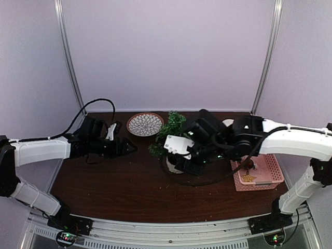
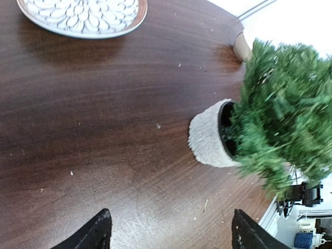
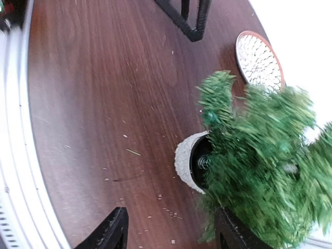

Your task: Decorate the small christmas tree

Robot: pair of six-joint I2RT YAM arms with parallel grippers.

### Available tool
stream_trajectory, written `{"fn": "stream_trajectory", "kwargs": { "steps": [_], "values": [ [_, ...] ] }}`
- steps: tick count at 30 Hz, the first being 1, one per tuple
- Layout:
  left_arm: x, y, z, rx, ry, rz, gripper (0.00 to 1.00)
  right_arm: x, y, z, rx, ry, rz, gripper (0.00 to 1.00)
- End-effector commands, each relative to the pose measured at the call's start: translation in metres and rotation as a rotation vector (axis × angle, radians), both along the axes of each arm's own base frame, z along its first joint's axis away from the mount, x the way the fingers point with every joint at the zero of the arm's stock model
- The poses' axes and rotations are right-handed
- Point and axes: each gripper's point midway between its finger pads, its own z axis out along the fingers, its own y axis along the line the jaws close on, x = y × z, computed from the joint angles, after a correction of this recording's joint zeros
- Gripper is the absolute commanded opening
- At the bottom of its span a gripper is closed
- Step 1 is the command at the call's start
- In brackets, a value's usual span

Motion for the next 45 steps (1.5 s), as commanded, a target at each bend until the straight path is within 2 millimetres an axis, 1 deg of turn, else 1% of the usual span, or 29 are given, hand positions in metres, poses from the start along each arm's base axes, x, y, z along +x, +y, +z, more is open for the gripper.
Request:
{"fn": "stream_trajectory", "kwargs": {
  "steps": [1, 4, 6, 7, 8, 9, 12, 14, 16, 18, 20, 21, 23, 26, 27, 29, 32, 36, 40, 45],
  "values": [
    [0.010, 0.005, 0.043, -0.042, -0.082, 0.003, 0.81, 0.006, -0.018, 0.044, 0.351, 0.125, -0.081, 0.60],
    [0.018, 0.009, 0.061, -0.050, -0.100, 0.024, 0.83, 0.035, -0.062, 0.047, 0.472, 0.179, -0.220, 0.60],
    [0.027, 0.011, 0.069, -0.054, -0.099, 0.034, 0.84, 0.059, -0.095, 0.047, 0.566, 0.220, -0.352, 0.60],
    [0.032, 0.012, 0.071, -0.059, -0.094, 0.040, 0.84, 0.069, -0.112, 0.044, 0.595, 0.227, -0.410, 0.60],
    [0.038, 0.012, 0.069, -0.065, -0.081, 0.040, 0.84, 0.084, -0.133, 0.042, 0.613, 0.222, -0.486, 0.60],
    [0.044, 0.012, 0.070, -0.070, -0.075, 0.041, 0.84, 0.094, -0.150, 0.038, 0.614, 0.216, -0.541, 0.60],
    [0.062, 0.009, 0.072, -0.079, -0.074, 0.021, 0.84, 0.120, -0.196, 0.017, 0.564, 0.218, -0.704, 0.60],
    [0.071, 0.006, 0.077, -0.062, -0.069, 0.004, 0.83, 0.136, -0.225, -0.002, 0.547, 0.268, -0.808, 0.60],
    [0.082, 0.007, 0.083, -0.034, -0.071, 0.023, 0.83, 0.148, -0.248, -0.019, 0.530, 0.335, -0.902, 0.60],
    [0.090, 0.006, 0.095, -0.041, -0.103, 0.039, 0.83, 0.157, -0.266, -0.034, 0.504, 0.406, -0.987, 0.60],
    [0.096, 0.010, 0.109, -0.032, -0.141, 0.073, 0.85, 0.165, -0.277, -0.039, 0.485, 0.438, -1.046, 0.59],
    [0.097, 0.012, 0.116, -0.021, -0.171, 0.080, 0.88, 0.167, -0.282, -0.042, 0.462, 0.436, -1.072, 0.59],
    [0.099, 0.021, 0.122, 0.019, -0.218, 0.112, 0.91, 0.170, -0.292, -0.050, 0.402, 0.427, -1.116, 0.59],
    [0.096, 0.030, 0.116, 0.082, -0.216, 0.117, 0.91, 0.172, -0.305, -0.068, 0.302, 0.439, -1.159, 0.59],
    [0.093, 0.031, 0.112, 0.097, -0.202, 0.113, 0.91, 0.175, -0.309, -0.071, 0.280, 0.430, -1.166, 0.59],
    [0.091, 0.032, 0.111, 0.099, -0.203, 0.115, 0.92, 0.182, -0.314, -0.078, 0.244, 0.424, -1.173, 0.59],
    [0.091, 0.034, 0.112, 0.104, -0.224, 0.122, 0.91, 0.192, -0.321, -0.088, 0.179, 0.427, -1.175, 0.58],
    [0.094, 0.036, 0.119, 0.128, -0.251, 0.114, 0.91, 0.203, -0.329, -0.097, 0.121, 0.424, -1.180, 0.58],
    [0.097, 0.039, 0.120, 0.159, -0.264, 0.118, 0.90, 0.211, -0.338, -0.113, 0.053, 0.434, -1.179, 0.57],
    [0.103, 0.036, 0.120, 0.171, -0.269, 0.101, 0.90, 0.216, -0.345, -0.128, -0.007, 0.459, -1.184, 0.54]
  ]
}}
